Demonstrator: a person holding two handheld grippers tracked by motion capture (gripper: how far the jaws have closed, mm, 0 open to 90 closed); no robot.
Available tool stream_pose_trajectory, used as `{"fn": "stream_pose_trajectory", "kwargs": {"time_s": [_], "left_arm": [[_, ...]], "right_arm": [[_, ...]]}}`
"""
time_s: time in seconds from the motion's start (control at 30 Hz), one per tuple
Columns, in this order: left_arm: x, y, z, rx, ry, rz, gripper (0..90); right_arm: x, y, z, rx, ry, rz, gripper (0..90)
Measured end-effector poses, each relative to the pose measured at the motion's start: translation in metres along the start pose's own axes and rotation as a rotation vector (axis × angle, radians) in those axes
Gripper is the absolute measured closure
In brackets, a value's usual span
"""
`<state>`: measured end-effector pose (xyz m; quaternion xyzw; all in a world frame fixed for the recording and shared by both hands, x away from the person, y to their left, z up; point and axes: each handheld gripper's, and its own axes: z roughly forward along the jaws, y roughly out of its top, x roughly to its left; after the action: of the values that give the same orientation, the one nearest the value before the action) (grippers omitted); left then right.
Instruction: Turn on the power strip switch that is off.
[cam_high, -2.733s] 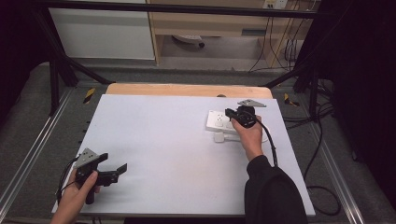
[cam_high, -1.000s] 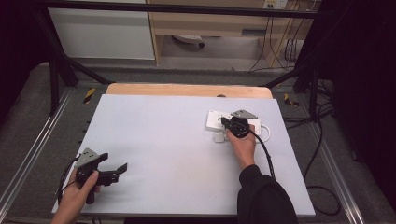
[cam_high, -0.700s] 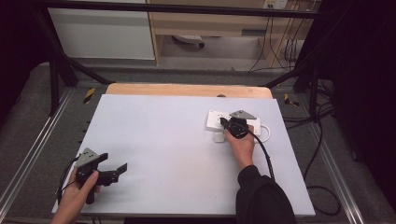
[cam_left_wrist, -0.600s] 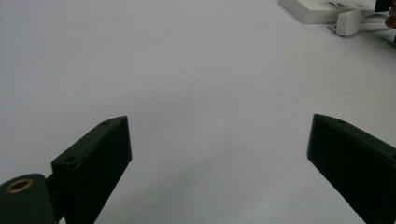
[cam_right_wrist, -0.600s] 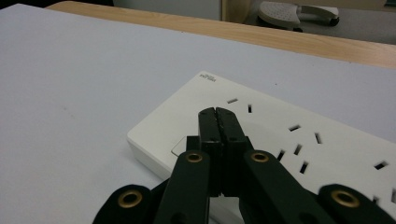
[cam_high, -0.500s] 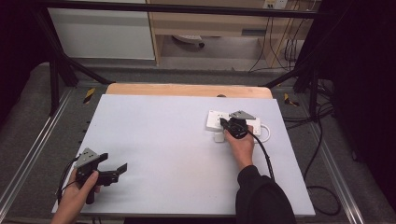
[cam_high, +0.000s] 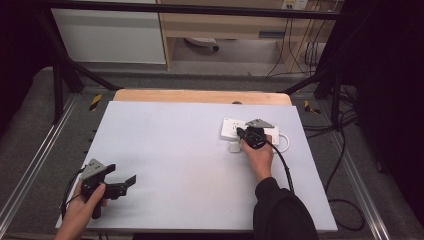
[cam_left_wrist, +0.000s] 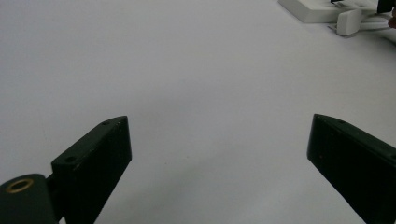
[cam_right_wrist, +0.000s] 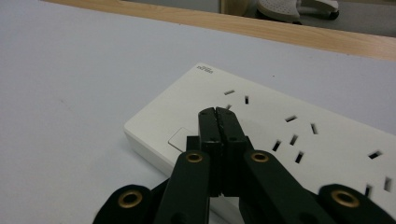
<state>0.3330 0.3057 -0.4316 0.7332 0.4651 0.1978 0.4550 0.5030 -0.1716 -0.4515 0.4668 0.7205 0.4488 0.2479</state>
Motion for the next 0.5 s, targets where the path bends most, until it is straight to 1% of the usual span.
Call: {"fn": "stream_pose_trajectory", "kwargs": {"time_s": [0.2, 0.27, 0.33, 0.5], "left_arm": [[-0.0001, 0.0001, 0.0000, 0.001, 0.002, 0.001, 6.6], [-0.0002, 0.0002, -0.0002, 0.001, 0.000, 0.002, 6.6], [-0.0003, 0.0003, 0.0001, 0.001, -0.002, 0.004, 6.6], [0.0001, -0.0001, 0.0000, 0.004, 0.002, 0.001, 6.6]], "right_arm": [[0.0001, 0.0002, -0.0001, 0.004, 0.002, -0.012, 90.0], [0.0003, 0.0002, -0.0004, 0.006, 0.004, -0.012, 90.0], [0.0007, -0.0003, 0.0002, 0.004, 0.011, -0.002, 90.0], [0.0022, -0.0006, 0.0019, 0.001, 0.017, -0.002, 90.0]]}}
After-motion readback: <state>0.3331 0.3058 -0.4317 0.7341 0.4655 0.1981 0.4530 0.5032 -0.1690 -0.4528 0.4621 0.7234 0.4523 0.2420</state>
